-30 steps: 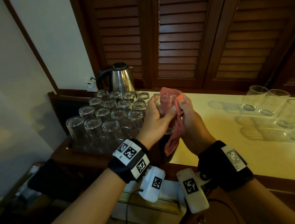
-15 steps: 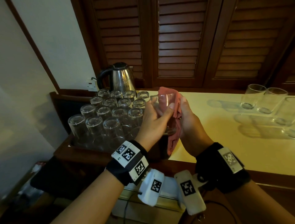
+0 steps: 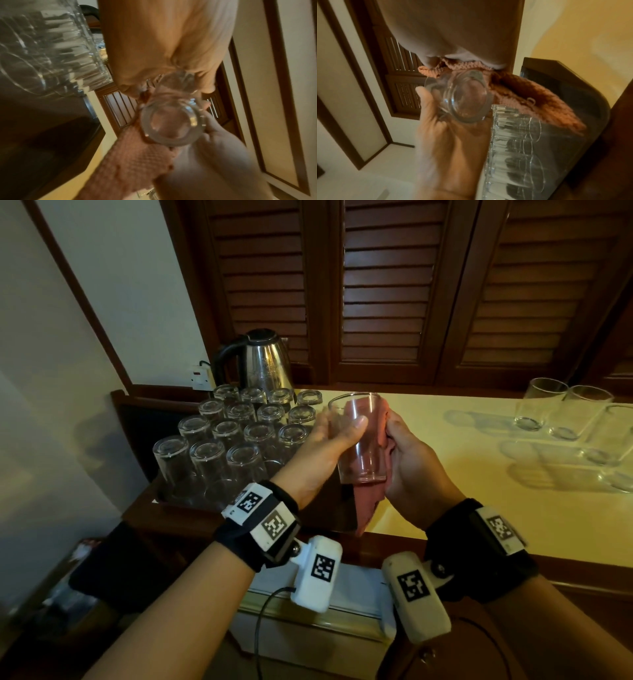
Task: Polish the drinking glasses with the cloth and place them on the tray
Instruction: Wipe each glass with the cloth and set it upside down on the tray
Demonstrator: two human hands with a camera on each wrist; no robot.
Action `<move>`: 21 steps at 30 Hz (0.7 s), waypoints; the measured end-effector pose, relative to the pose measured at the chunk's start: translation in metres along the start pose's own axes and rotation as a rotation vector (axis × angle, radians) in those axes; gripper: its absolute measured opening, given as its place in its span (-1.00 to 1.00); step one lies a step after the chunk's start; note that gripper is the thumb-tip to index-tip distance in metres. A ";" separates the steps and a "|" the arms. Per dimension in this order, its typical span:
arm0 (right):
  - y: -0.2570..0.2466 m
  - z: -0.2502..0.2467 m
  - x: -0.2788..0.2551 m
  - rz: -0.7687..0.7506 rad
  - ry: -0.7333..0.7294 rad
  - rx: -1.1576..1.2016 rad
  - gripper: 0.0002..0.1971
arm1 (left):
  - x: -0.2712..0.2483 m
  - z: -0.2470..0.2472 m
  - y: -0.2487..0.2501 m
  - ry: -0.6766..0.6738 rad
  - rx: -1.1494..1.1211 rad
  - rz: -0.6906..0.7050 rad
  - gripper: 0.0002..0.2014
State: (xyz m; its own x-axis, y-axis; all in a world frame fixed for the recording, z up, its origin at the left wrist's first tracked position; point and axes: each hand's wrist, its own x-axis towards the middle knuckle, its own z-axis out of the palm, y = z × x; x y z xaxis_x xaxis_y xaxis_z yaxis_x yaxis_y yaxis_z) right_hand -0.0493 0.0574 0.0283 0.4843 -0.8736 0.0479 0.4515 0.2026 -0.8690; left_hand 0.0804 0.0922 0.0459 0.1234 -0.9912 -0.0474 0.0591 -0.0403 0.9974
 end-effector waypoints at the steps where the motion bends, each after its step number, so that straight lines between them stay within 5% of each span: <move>1: 0.002 0.000 0.001 -0.021 0.013 -0.026 -0.60 | 0.001 0.002 0.003 0.025 0.020 0.007 -0.11; 8: 0.010 0.009 0.002 -0.051 0.011 -0.038 -0.56 | -0.002 0.010 0.000 0.099 0.055 0.076 -0.30; 12: 0.008 0.007 0.001 0.048 0.016 0.085 -0.53 | -0.003 0.001 -0.004 0.057 0.019 0.070 -0.57; 21: 0.016 0.016 0.006 -0.045 0.018 -0.005 -0.59 | -0.001 0.003 0.000 0.122 0.155 0.064 -0.28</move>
State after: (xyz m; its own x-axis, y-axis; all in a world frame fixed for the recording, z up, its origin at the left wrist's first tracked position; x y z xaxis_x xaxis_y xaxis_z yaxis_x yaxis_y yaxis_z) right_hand -0.0273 0.0627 0.0220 0.4504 -0.8894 0.0781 0.4688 0.1611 -0.8685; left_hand 0.0774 0.0933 0.0461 0.2417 -0.9702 0.0193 -0.1044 -0.0063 0.9945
